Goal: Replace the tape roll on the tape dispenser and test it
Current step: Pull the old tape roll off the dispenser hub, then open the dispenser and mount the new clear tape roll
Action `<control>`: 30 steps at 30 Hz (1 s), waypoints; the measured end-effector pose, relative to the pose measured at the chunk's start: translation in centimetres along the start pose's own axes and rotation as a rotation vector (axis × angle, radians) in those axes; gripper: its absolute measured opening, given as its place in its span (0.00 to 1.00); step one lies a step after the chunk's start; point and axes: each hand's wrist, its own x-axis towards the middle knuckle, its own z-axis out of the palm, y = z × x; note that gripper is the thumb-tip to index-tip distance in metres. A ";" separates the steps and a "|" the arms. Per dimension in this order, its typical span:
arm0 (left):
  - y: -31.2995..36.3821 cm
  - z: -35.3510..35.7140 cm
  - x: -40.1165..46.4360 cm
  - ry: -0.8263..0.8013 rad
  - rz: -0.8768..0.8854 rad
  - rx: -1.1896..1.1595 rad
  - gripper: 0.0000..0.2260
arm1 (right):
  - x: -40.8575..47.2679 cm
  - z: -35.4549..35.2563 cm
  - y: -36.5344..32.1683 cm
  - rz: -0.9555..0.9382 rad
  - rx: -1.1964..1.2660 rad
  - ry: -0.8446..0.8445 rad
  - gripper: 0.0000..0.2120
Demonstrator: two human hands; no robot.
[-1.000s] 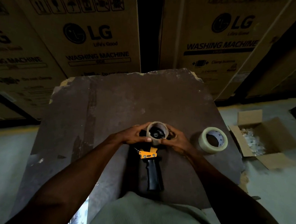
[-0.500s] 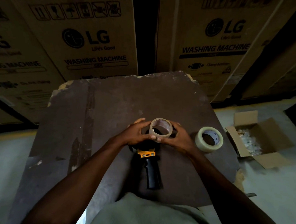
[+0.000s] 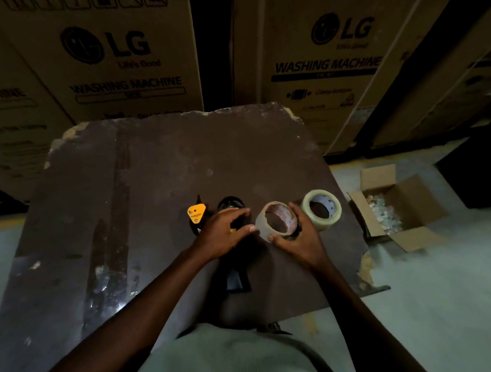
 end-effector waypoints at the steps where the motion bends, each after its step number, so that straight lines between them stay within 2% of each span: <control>1: -0.1 0.3 -0.4 0.009 0.005 -0.010 0.22 | -0.7 -0.5 0.4 0.005 -0.033 0.030 0.43; 7: -0.5 1.4 -2.3 0.030 -0.046 -0.079 0.24 | -4.4 -2.7 3.3 0.009 -0.179 0.160 0.36; 12: -0.6 1.7 -3.5 0.054 -0.082 -0.115 0.22 | -6.3 -4.8 5.2 0.085 -0.414 0.135 0.38; 16: -0.8 1.6 -4.6 0.082 -0.096 -0.077 0.23 | -8.3 -5.7 6.9 0.181 -0.473 0.230 0.42; 20: -1.0 1.5 -5.6 0.113 -0.136 -0.098 0.22 | -9.1 -5.6 8.1 0.179 -0.573 0.252 0.43; 23: -1.1 1.1 -6.6 0.138 -0.151 -0.125 0.19 | -9.5 -4.2 8.0 0.100 -0.726 0.379 0.48; 26: -1.3 0.4 -7.7 0.200 -0.166 -0.115 0.17 | -9.3 -2.1 6.1 -0.018 -0.716 0.429 0.42; 30: -2.2 -0.4 -8.9 0.261 -0.201 -0.137 0.15 | -8.7 2.0 3.1 -0.096 -0.543 0.296 0.32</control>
